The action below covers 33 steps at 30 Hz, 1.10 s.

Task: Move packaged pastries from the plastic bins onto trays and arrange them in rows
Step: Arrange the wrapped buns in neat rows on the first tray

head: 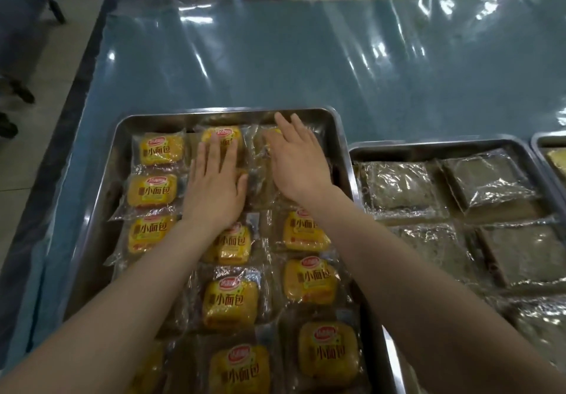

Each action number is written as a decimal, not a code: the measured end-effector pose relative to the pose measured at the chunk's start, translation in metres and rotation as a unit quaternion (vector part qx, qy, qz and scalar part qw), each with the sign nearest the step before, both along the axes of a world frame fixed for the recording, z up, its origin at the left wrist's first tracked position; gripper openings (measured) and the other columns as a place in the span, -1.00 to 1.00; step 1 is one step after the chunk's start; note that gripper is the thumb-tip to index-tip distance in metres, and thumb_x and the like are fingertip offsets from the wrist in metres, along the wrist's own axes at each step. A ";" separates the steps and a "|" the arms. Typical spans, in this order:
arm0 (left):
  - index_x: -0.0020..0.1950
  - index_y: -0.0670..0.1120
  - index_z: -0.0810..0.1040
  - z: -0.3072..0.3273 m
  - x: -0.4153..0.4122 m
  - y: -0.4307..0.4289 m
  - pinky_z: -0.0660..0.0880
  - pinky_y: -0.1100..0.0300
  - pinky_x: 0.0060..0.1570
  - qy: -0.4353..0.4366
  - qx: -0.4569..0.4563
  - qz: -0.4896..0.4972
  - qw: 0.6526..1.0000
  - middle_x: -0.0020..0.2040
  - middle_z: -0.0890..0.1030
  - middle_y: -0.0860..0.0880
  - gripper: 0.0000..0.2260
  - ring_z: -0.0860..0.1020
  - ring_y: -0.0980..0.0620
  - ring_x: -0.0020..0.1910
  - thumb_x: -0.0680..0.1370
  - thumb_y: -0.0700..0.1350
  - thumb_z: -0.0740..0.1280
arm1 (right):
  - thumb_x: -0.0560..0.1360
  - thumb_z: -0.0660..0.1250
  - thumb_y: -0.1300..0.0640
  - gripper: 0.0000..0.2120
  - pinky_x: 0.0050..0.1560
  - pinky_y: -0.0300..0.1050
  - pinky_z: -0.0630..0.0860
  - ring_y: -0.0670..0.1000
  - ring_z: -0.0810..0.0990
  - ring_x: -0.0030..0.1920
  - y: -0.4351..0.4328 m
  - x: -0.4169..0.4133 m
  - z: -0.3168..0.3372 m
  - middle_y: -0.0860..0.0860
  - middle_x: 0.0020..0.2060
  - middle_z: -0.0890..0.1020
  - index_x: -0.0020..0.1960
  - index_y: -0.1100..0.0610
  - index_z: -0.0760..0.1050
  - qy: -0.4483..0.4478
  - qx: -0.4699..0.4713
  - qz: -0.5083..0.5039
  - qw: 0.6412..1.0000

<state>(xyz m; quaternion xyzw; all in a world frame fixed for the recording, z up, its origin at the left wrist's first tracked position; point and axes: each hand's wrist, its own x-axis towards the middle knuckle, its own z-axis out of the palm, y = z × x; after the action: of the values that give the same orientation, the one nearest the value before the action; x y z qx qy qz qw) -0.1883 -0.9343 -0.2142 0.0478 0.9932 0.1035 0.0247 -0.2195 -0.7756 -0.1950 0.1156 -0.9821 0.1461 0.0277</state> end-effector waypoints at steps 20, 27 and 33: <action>0.51 0.13 -0.30 -0.017 -0.037 -0.003 -0.28 0.01 0.34 -0.025 -0.025 -0.071 0.997 0.45 -0.44 -0.03 -0.31 -0.43 -0.05 0.40 0.52 0.31 -0.02 | 0.62 -0.08 -0.18 -0.54 0.41 0.30 -0.20 0.18 -0.30 0.50 0.022 -0.012 -0.032 -0.02 0.55 -0.18 0.51 -0.22 0.01 -0.077 0.059 -0.006 0.995; 0.52 0.05 -0.28 -0.007 -0.041 0.004 -0.25 0.03 0.37 -0.050 0.013 -0.051 0.997 0.51 -0.35 -0.05 -0.24 -0.36 -0.04 0.46 0.54 0.22 0.15 | 0.63 -0.09 -0.16 -0.54 0.33 0.28 -0.37 0.18 -0.31 0.50 0.019 -0.012 -0.022 -0.02 0.55 -0.15 0.52 -0.19 0.00 -0.061 0.073 0.007 0.995; 0.53 -0.04 -0.24 0.004 -0.013 -0.012 -0.22 0.11 0.40 0.003 0.061 -0.056 0.997 0.53 -0.27 -0.03 -0.31 -0.26 0.04 0.49 0.57 0.19 0.04 | 0.63 0.01 -0.08 -0.50 0.36 0.21 -0.31 0.09 -0.20 0.53 -0.005 -0.001 -0.008 -0.01 0.55 -0.03 0.54 -0.06 0.06 -0.021 0.038 0.065 0.997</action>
<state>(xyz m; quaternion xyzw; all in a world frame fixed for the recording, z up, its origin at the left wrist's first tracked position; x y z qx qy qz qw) -0.2015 -0.9466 -0.2102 0.1048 0.9809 0.1623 0.0243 -0.2201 -0.7806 -0.2033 0.1773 -0.9776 0.1129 -0.0064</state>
